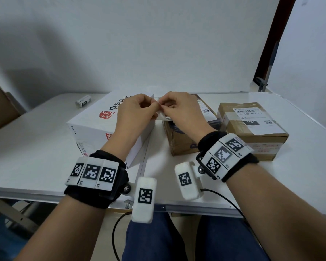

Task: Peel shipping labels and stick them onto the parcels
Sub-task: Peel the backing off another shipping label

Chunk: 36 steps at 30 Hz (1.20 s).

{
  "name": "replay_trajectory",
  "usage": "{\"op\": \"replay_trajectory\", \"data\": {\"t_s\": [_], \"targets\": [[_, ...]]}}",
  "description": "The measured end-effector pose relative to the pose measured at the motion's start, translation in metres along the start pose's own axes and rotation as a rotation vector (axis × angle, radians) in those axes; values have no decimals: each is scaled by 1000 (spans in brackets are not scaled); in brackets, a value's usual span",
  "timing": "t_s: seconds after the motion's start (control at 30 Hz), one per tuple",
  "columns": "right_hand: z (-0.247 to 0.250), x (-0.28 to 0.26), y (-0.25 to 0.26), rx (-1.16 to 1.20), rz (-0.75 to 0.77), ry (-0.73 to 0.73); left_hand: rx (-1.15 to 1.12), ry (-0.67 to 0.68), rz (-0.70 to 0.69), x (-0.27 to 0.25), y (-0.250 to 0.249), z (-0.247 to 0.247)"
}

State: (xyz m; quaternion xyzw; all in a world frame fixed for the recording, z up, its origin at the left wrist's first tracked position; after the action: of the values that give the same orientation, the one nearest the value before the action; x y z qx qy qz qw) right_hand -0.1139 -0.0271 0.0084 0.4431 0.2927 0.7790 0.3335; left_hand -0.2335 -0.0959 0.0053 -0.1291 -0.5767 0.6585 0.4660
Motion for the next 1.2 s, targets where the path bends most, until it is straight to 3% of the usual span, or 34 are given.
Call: {"op": "replay_trajectory", "data": {"t_s": [0.33,0.6,1.0,1.2], "targets": [[-3,0,-6,191,-43,73,4,29,29,0,5,3],[-1,0,-5,25,-36,21,-125,50,57,-4,6,0],[-1,1,5,-93,42,28,114,-37,-67,-2,-8,1],[-4,0,-4,112,-58,102,7,1,-17,0,-2,2]]}}
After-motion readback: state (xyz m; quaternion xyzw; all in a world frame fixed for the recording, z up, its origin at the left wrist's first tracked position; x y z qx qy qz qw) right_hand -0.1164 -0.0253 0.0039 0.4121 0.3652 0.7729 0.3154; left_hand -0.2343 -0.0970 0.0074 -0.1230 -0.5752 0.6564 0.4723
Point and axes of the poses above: each hand's wrist, its own x-axis towards the middle knuckle, its own z-axis out of the back of the hand, y = z × x, the point moved 7 cm from there along x, towards the middle knuckle, and after that the axes turned 2 degrees about -y, right-handed, at the moved point
